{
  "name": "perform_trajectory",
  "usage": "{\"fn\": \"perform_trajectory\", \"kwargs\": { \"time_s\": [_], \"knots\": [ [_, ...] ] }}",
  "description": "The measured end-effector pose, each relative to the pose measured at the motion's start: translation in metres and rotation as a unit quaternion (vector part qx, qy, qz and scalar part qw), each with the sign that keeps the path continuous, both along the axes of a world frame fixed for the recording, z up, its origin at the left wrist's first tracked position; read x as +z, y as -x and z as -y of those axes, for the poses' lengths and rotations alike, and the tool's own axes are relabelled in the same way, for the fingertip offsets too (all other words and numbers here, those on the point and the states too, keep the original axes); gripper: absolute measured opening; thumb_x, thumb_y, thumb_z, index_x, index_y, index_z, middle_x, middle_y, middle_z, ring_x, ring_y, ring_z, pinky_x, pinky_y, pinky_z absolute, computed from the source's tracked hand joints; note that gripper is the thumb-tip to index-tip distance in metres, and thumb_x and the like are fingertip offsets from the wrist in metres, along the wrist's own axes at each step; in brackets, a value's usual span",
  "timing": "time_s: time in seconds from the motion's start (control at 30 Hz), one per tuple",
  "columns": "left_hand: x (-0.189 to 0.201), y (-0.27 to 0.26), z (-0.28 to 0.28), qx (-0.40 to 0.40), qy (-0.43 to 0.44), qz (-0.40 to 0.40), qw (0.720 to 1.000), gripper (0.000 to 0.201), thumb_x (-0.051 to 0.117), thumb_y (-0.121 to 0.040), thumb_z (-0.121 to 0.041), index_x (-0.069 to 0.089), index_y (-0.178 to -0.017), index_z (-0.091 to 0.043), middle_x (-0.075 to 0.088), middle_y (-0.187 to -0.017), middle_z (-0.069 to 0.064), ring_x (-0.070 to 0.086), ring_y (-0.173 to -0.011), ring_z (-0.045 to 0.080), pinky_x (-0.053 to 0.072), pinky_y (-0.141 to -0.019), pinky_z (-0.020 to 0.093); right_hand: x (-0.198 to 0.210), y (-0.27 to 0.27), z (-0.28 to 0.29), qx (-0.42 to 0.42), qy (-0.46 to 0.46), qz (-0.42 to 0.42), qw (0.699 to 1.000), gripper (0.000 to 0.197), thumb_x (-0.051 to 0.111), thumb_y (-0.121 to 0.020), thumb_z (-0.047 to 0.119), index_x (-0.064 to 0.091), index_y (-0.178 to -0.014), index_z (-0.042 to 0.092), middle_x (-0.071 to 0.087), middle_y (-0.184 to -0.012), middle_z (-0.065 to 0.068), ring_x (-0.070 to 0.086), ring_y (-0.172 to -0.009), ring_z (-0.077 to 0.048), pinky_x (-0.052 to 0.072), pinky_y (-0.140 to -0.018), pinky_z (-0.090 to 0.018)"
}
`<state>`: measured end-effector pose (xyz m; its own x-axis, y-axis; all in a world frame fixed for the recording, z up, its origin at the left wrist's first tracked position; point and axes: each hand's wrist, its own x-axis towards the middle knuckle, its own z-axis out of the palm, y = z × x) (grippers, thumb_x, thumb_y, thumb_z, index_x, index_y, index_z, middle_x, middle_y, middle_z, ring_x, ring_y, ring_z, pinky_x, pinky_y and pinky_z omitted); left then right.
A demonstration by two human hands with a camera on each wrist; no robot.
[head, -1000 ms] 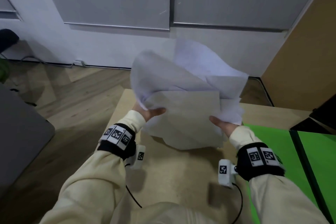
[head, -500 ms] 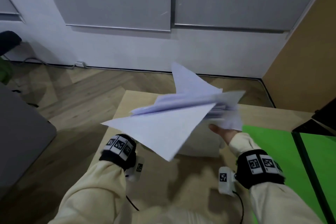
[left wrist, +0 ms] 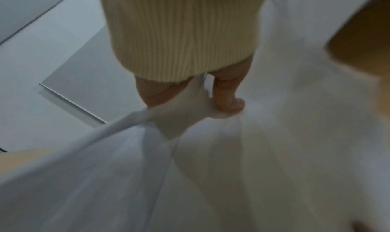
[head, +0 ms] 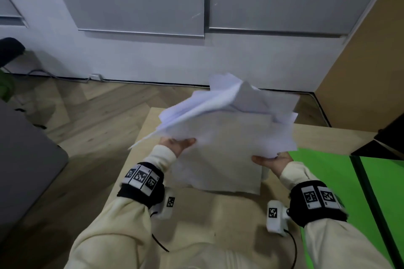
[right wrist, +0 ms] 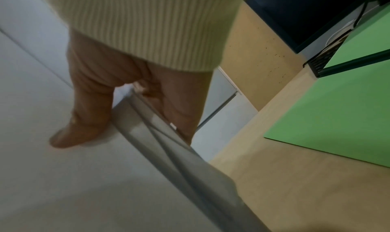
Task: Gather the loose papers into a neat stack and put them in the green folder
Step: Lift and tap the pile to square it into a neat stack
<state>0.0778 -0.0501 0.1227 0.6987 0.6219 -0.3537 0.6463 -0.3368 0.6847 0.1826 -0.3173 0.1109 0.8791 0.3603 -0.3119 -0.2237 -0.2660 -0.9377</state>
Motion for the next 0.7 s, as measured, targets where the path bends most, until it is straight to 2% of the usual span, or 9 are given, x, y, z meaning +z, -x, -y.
{"fn": "perform_trajectory", "kwargs": {
  "time_s": [0.07,0.13,0.2,0.3,0.4,0.43,0.5,0.57,0.7],
  "knots": [
    [0.008,-0.007,0.0,0.037,0.045,0.021,0.998,0.062,0.069,-0.078,-0.043,0.057,-0.118,0.002,0.063,-0.111,0.015,0.06,-0.109,0.023,0.041,-0.084,0.027,-0.004,0.003,0.002,-0.01,-0.001,0.009,1.0,0.031,0.08,-0.066,-0.001,0.057,-0.077,0.016,0.07,-0.079,0.005,0.061,-0.067,-0.008,0.051,-0.061,-0.007],
    [0.008,-0.009,-0.006,0.083,0.113,0.077,0.987,0.062,0.079,-0.064,-0.042,0.06,-0.103,0.002,0.062,-0.099,0.013,0.063,-0.107,0.027,0.046,-0.083,0.03,-0.008,0.006,0.002,0.0,-0.044,-0.003,0.999,0.033,0.087,-0.059,0.013,0.06,-0.079,0.013,0.073,-0.069,0.007,0.065,-0.065,-0.01,0.056,-0.072,-0.024],
    [0.009,-0.01,-0.008,0.111,0.119,0.089,0.983,0.063,0.08,-0.069,-0.03,0.052,-0.111,0.007,0.061,-0.113,0.023,0.058,-0.115,0.039,0.047,-0.094,0.04,-0.007,0.009,0.001,-0.004,-0.065,-0.007,0.998,0.045,0.089,-0.052,0.031,0.062,-0.079,0.008,0.076,-0.076,-0.012,0.067,-0.056,-0.014,0.058,-0.062,-0.022],
    [0.01,-0.011,-0.006,0.118,0.131,0.076,0.981,0.083,0.073,-0.078,-0.027,0.028,-0.141,0.004,0.04,-0.145,0.019,0.045,-0.131,0.033,0.037,-0.107,0.039,-0.013,0.011,0.005,-0.045,-0.117,-0.06,0.99,0.042,0.086,-0.058,0.026,0.062,-0.086,0.006,0.073,-0.072,-0.002,0.066,-0.046,0.0,0.052,-0.047,-0.012],
    [-0.019,-0.004,-0.004,0.119,0.14,0.017,0.983,0.076,0.068,-0.081,-0.039,0.036,-0.139,-0.003,0.051,-0.133,0.005,0.069,-0.095,0.015,0.057,-0.082,0.036,-0.052,0.008,0.008,-0.062,-0.014,-0.102,0.993,0.096,0.085,-0.028,0.061,0.062,-0.105,0.008,0.066,-0.108,-0.013,0.072,-0.087,-0.021,0.058,-0.078,-0.034],
    [-0.031,0.002,-0.001,0.096,0.124,-0.022,0.987,0.071,0.066,-0.08,-0.042,0.042,-0.136,-0.004,0.055,-0.13,0.008,0.069,-0.095,0.018,0.056,-0.084,0.037,-0.064,0.009,0.008,-0.065,0.081,-0.115,0.988,0.111,0.08,-0.032,0.068,0.056,-0.121,0.007,0.06,-0.125,-0.016,0.064,-0.108,-0.028,0.051,-0.093,-0.045],
    [-0.068,0.012,0.001,0.056,0.1,-0.102,0.988,0.061,0.06,-0.086,-0.039,0.046,-0.133,-0.005,0.054,-0.133,0.016,0.057,-0.118,0.029,0.045,-0.099,0.037,-0.089,0.012,0.011,-0.02,0.23,-0.143,0.962,0.099,0.069,-0.067,0.059,0.035,-0.143,0.006,0.039,-0.148,-0.016,0.042,-0.133,-0.034,0.035,-0.11,-0.047],
    [-0.099,0.025,0.007,0.031,0.086,-0.173,0.981,0.054,0.051,-0.092,-0.034,0.042,-0.137,-0.006,0.048,-0.141,0.014,0.047,-0.129,0.028,0.041,-0.101,0.032,-0.103,0.021,0.014,0.028,0.34,-0.175,0.924,0.075,0.047,-0.091,0.046,0.021,-0.148,0.004,0.022,-0.156,-0.015,0.026,-0.143,-0.032,0.026,-0.114,-0.039],
    [-0.118,0.036,0.008,0.078,0.086,-0.166,0.979,0.043,0.05,-0.094,-0.018,0.047,-0.134,-0.002,0.051,-0.138,0.012,0.05,-0.127,0.028,0.039,-0.1,0.029,-0.123,0.029,0.031,0.037,0.413,-0.186,0.891,0.058,0.03,-0.1,0.037,0.024,-0.147,0.005,0.023,-0.156,-0.015,0.026,-0.143,-0.03,0.024,-0.115,-0.033]
  ]
}}
